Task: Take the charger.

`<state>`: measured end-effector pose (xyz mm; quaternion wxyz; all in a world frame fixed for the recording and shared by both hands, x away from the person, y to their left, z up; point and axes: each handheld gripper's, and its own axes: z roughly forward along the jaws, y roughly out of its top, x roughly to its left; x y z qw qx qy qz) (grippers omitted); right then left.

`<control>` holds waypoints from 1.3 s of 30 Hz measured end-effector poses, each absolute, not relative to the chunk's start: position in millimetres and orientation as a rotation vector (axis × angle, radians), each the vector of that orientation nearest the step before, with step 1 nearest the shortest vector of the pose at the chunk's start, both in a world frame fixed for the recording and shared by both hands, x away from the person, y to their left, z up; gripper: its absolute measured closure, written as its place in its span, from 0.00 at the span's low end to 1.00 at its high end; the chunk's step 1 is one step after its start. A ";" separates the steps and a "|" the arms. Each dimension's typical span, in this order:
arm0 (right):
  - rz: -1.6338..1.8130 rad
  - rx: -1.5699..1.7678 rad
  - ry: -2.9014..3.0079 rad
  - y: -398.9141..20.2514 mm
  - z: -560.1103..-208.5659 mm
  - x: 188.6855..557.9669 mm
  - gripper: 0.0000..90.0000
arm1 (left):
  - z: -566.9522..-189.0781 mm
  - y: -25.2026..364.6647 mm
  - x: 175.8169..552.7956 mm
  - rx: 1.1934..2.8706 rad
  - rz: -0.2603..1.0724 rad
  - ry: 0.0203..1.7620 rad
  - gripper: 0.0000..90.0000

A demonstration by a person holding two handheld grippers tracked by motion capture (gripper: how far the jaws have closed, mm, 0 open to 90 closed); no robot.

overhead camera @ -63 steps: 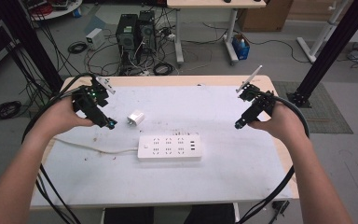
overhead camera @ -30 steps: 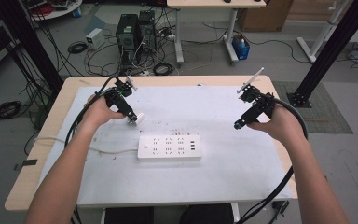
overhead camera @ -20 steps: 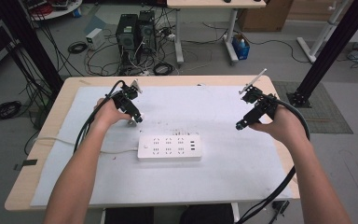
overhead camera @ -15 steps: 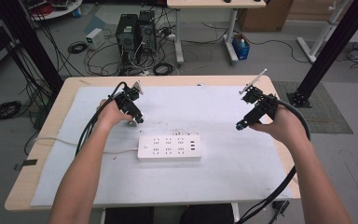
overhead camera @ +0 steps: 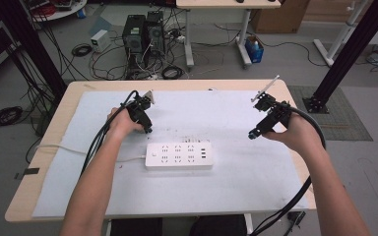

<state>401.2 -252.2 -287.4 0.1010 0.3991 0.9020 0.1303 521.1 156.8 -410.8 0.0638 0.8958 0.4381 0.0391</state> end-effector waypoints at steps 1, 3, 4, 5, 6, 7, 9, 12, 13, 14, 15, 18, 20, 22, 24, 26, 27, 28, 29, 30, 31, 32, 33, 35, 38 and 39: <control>0.386 1.176 2.667 -252.6 -288.0 401.4 0.14 | -409.6 157.5 521.6 2.698 0.114 1.320 0.35; 0.380 1.180 2.668 -252.8 -289.0 401.7 0.14 | -408.6 156.7 520.7 2.682 0.119 1.309 0.45; 0.380 1.180 2.668 -252.8 -289.0 401.7 0.14 | -408.6 156.7 520.7 2.682 0.119 1.309 0.45; 0.376 1.181 2.668 -253.1 -289.7 402.2 0.14 | -408.4 156.7 521.1 2.699 0.123 1.299 0.45; 0.377 1.184 2.667 -253.1 -289.8 402.3 0.14 | -408.5 156.8 521.3 2.695 0.127 1.298 0.46; 0.377 1.184 2.667 -253.1 -289.8 402.3 0.14 | -408.5 156.8 521.3 2.695 0.127 1.298 0.46; 0.373 1.179 2.670 -253.1 -290.4 402.4 0.14 | -408.4 156.4 520.7 2.688 0.130 1.305 0.46; 0.372 1.177 2.671 -253.1 -290.9 402.4 0.14 | -405.3 156.7 519.7 2.701 0.153 1.285 0.47; 0.372 1.177 2.670 -253.1 -291.0 402.2 0.14 | -402.8 156.9 518.8 2.695 0.158 1.281 0.47; 0.372 1.177 2.669 -253.0 -291.0 402.1 0.14 | -399.7 157.0 517.3 2.676 0.160 1.280 0.47; 0.372 1.177 2.669 -253.0 -291.0 402.1 0.14 | -399.7 157.0 517.3 2.676 0.160 1.280 0.47; 0.372 1.192 2.668 -252.6 -290.6 403.0 0.14 | -376.1 159.7 506.6 2.641 0.183 1.226 0.47; 0.366 1.200 2.666 -251.9 -290.0 403.9 0.14 | -360.7 161.5 498.2 2.622 0.195 1.181 0.47; 0.356 1.213 2.658 -251.6 -288.9 404.3 0.14 | -352.5 162.3 493.0 2.598 0.204 1.170 0.47; 0.360 1.238 2.650 -251.2 -287.8 404.7 0.14 | -327.3 164.5 476.6 2.590 0.187 1.060 0.47; 0.372 1.267 2.643 -249.6 -286.5 404.5 0.14 | -312.9 163.7 465.0 2.588 0.170 1.001 0.47; 0.378 1.284 2.640 -249.2 -285.8 404.7 0.14 | -312.9 163.7 465.0 2.588 0.170 1.001 0.47; 0.378 1.311 2.634 -248.1 -284.4 404.4 0.14 | -300.6 161.6 454.9 2.605 0.179 0.947 0.47; 0.382 1.316 2.631 -247.5 -283.6 404.4 0.14 | -292.7 159.9 448.2 2.611 0.177 0.922 0.47; 0.380 1.326 2.629 -246.5 -282.1 404.3 0.14 | -286.5 158.4 443.6 2.618 0.170 0.908 0.47; 0.380 1.326 2.629 -246.5 -282.1 404.3 0.14 | -286.5 158.4 443.6 2.618 0.170 0.908 0.47; 0.366 1.324 2.629 -245.4 -280.6 404.5 0.14 | -276.5 154.9 435.7 2.633 0.173 0.875 0.47; 0.360 1.326 2.628 -244.5 -279.9 404.3 0.14 | -276.5 154.9 435.7 2.633 0.173 0.875 0.47; 0.361 1.319 2.629 -244.1 -279.5 404.4 0.14 | -268.7 151.8 430.3 2.660 0.189 0.840 0.47; 0.354 1.325 2.631 -241.5 -276.9 404.0 0.14 | -261.7 147.1 422.6 2.662 0.209 0.811 0.47; 0.364 1.323 2.633 -240.2 -275.5 403.4 0.14 | -260.1 146.4 421.1 2.666 0.214 0.793 0.47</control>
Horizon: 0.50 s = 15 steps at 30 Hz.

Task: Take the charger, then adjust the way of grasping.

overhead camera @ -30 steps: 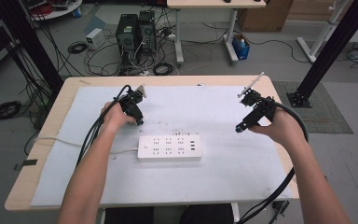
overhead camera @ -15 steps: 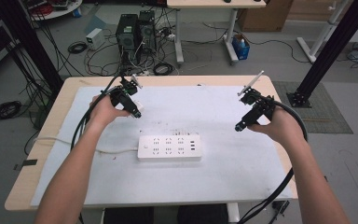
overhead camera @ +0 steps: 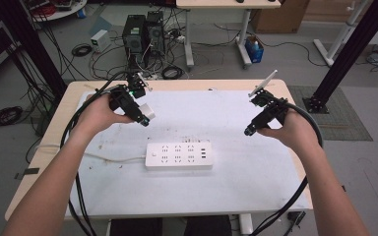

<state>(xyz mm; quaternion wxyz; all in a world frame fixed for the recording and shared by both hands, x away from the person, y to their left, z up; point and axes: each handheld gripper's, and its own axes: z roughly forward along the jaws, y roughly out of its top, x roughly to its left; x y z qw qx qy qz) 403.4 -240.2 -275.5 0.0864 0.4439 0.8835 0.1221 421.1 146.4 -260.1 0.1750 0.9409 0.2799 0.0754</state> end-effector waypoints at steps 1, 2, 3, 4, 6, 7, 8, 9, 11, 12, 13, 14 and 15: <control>0.376 1.333 2.629 -239.2 -273.7 403.0 0.14 | -259.4 145.4 419.2 2.660 0.215 0.781 0.47; 0.387 1.337 2.626 -238.6 -271.6 402.8 0.14 | -258.9 144.2 417.4 2.656 0.214 0.759 0.47; 0.396 1.344 2.628 -237.6 -269.5 402.4 0.14 | -258.6 143.1 415.8 2.655 0.212 0.735 0.47; 0.409 1.359 2.628 -237.0 -268.1 402.4 0.14 | -258.9 140.5 412.7 2.640 0.204 0.700 0.47; 0.452 1.429 2.621 -235.7 -263.4 402.9 0.14 | -259.4 134.7 407.2 2.611 0.221 0.637 0.47; 0.493 1.480 2.619 -235.4 -261.2 403.5 0.14 | -259.6 132.3 405.1 2.600 0.233 0.605 0.47; 0.528 1.514 2.622 -234.9 -259.6 403.9 0.14 | -260.0 128.6 402.2 2.573 0.237 0.562 0.47; 0.590 1.550 2.633 -234.3 -257.1 404.4 0.20 | -260.6 125.9 400.5 2.547 0.238 0.529 0.47; 0.650 1.583 2.640 -231.1 -253.3 404.2 0.20 | -263.5 120.1 397.8 2.493 0.221 0.455 0.47; 0.668 1.605 2.643 -228.7 -252.0 403.9 0.20 | -265.0 116.6 396.6 2.471 0.221 0.425 0.47; 0.684 1.611 2.652 -226.1 -250.9 403.7 0.20 | -265.0 116.6 396.6 2.471 0.221 0.425 0.47; 0.722 1.626 2.664 -223.1 -249.4 403.0 0.20 | -267.9 108.5 393.5 2.429 0.234 0.356 0.47; 0.754 1.641 2.663 -221.0 -248.7 402.5 0.20 | -269.4 104.0 391.6 2.406 0.240 0.330 0.47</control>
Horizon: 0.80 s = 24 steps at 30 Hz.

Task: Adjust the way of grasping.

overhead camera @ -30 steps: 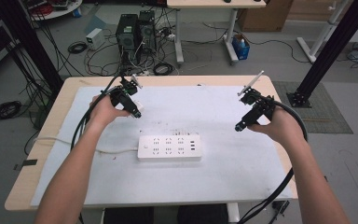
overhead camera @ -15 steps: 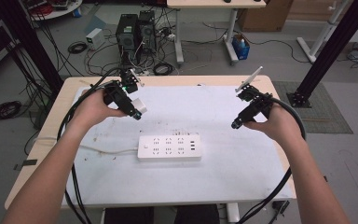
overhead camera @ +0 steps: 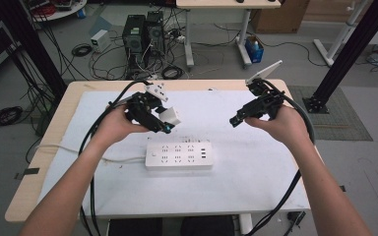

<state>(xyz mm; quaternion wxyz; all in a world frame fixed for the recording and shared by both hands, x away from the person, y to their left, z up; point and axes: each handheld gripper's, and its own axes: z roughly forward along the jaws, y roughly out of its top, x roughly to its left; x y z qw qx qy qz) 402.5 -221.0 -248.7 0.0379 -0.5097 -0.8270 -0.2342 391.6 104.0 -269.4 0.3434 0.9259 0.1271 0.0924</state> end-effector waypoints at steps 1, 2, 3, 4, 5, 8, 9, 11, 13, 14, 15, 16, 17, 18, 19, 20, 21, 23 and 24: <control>-0.741 -1.569 -2.507 -218.7 -247.3 401.6 0.20 | -270.7 99.6 390.4 2.396 0.245 0.296 0.47; -0.760 -1.567 -2.479 -216.7 -246.5 401.0 0.20 | -272.1 94.7 388.8 2.385 0.248 0.272 0.47; -0.782 -1.559 -2.454 -214.9 -246.1 400.6 0.20 | -273.2 90.3 387.3 2.378 0.248 0.246 0.47; -0.798 -1.556 -2.423 -212.6 -245.7 400.0 0.20 | -274.6 85.6 386.3 2.366 0.239 0.220 0.47; -0.810 -1.553 -2.402 -210.9 -245.6 399.4 0.20 | -275.8 81.2 385.3 2.358 0.233 0.203 0.47; -0.865 -1.558 -2.302 -205.1 -247.3 396.8 0.25 | -279.4 69.6 385.0 2.338 0.193 0.176 0.47; -0.879 -1.547 -2.281 -203.7 -247.9 396.1 0.26 | -280.4 66.3 385.6 2.329 0.183 0.163 0.47; -0.923 -1.534 -2.210 -198.9 -251.1 394.6 0.26 | -281.7 59.0 385.2 2.295 0.175 0.143 0.47; -0.963 -1.537 -2.142 -195.2 -253.9 394.5 0.26 | -282.4 51.7 383.7 2.277 0.173 0.130 0.47; -0.979 -1.531 -2.112 -193.7 -255.2 394.6 0.26 | -282.2 48.6 382.8 2.275 0.184 0.119 0.47; -0.991 -1.536 -2.077 -191.9 -256.3 394.8 0.26 | -282.3 45.7 382.0 2.269 0.186 0.116 0.47; -0.991 -1.538 -2.054 -190.1 -257.6 395.1 0.26 | -282.2 43.5 381.9 2.263 0.187 0.116 0.47; -0.984 -1.535 -2.046 -188.3 -258.7 395.1 0.27 | -282.3 41.5 381.8 2.252 0.184 0.116 0.47; -0.984 -1.535 -2.046 -188.3 -258.7 395.1 0.27 | -282.3 41.5 381.8 2.252 0.184 0.116 0.47; -0.973 -1.538 -2.046 -184.8 -261.8 395.9 0.29 | -281.6 38.4 381.4 2.245 0.193 0.113 0.47; -0.974 -1.530 -2.027 -183.1 -264.0 396.5 0.30 | -281.7 36.9 381.4 2.238 0.193 0.114 0.47; -0.967 -1.527 -2.019 -181.2 -265.6 397.2 0.35 | -281.2 35.9 381.7 2.245 0.195 0.106 0.47; -0.971 -1.505 -2.000 -177.0 -270.0 398.7 0.44 | -281.7 33.1 380.6 2.244 0.196 0.099 0.47; -0.977 -1.490 -1.998 -175.1 -271.2 398.9 0.54 | -281.7 33.1 380.6 2.244 0.196 0.099 0.47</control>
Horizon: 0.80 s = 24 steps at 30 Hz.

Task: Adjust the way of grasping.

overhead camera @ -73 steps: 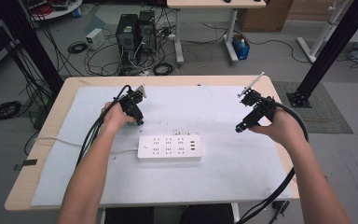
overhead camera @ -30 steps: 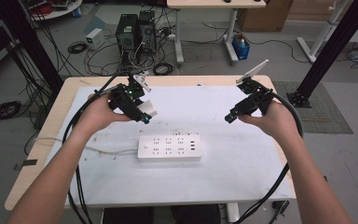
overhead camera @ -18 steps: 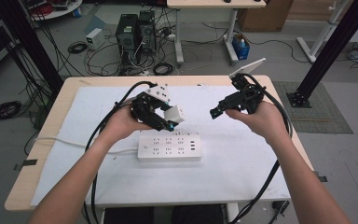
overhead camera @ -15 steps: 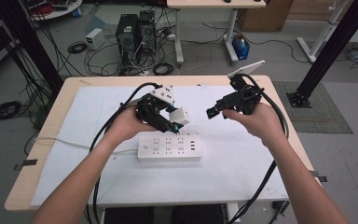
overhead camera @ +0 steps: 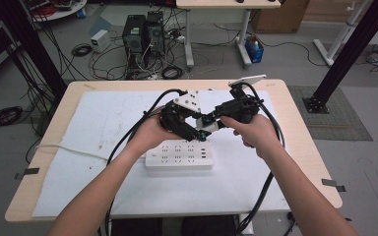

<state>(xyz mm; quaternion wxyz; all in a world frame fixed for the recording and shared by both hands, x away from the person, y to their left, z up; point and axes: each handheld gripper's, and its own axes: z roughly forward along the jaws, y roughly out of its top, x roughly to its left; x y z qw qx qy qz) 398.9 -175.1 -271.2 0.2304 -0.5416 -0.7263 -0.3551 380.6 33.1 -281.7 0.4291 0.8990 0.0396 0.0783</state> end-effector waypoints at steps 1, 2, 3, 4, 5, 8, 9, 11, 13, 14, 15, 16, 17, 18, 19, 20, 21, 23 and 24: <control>-0.977 -1.490 -1.998 -175.1 -271.2 398.9 0.54 | -282.1 31.7 379.8 2.248 0.207 0.094 0.47; -0.979 -1.469 -2.013 -172.1 -273.4 399.8 0.65 | -282.7 29.8 378.0 2.267 0.244 0.098 0.47; -0.991 -1.471 -2.007 -172.1 -274.5 400.7 0.67 | -282.6 29.8 377.4 2.272 0.258 0.098 0.47; -0.992 -1.457 -1.996 -172.9 -275.7 402.2 0.68 | -282.5 29.6 376.9 2.273 0.273 0.099 0.47; -0.999 -1.454 -1.989 -173.1 -275.8 402.6 0.69 | -282.4 29.2 376.6 2.275 0.288 0.097 0.47; -1.000 -1.441 -2.011 -172.1 -275.4 403.2 0.69 | -282.9 28.2 377.1 2.298 0.313 0.136 0.27; -1.014 -1.431 -2.051 -172.8 -273.5 403.3 0.69 | -283.8 31.0 377.4 2.343 0.338 0.161 0.25; -1.030 -1.426 -2.078 -175.8 -267.3 403.7 0.69 | -284.6 38.9 376.5 2.383 0.343 0.194 0.19; -1.004 -1.421 -2.172 -176.7 -258.3 404.1 0.69 | -284.7 44.9 376.6 2.398 0.333 0.215 0.18; -0.984 -1.413 -2.237 -176.3 -253.9 404.1 0.69 | -284.9 57.7 376.0 2.447 0.336 0.274 0.18; -0.957 -1.394 -2.321 -173.7 -248.5 403.1 0.69 | -285.6 64.8 376.0 2.469 0.340 0.316 0.18; -0.922 -1.394 -2.383 -171.6 -244.4 402.2 0.69 | -286.6 72.6 377.0 2.502 0.320 0.365 0.18; -0.884 -1.384 -2.455 -169.6 -240.7 402.0 0.69 | -287.6 80.3 377.9 2.548 0.308 0.412 0.18; -0.845 -1.360 -2.542 -166.3 -236.9 401.1 0.69 | -287.6 80.3 377.9 2.548 0.308 0.412 0.18; -0.806 -1.339 -2.619 -163.4 -233.6 399.9 0.69 | -290.6 96.4 379.0 2.639 0.347 0.496 0.18; -0.765 -1.335 -2.660 -160.7 -231.3 399.4 0.69 | -290.6 96.4 379.0 2.639 0.347 0.496 0.18; -0.733 -1.303 -2.701 -158.9 -229.9 399.4 0.69 | -295.7 112.9 381.5 2.722 0.340 0.609 0.18; -0.681 -1.245 -2.765 -154.6 -228.1 398.6 0.69 | -300.2 129.3 382.3 2.777 0.369 0.699 0.18; -0.666 -1.222 -2.793 -152.6 -227.4 398.0 0.69 | -302.6 137.6 383.8 2.798 0.340 0.757 0.18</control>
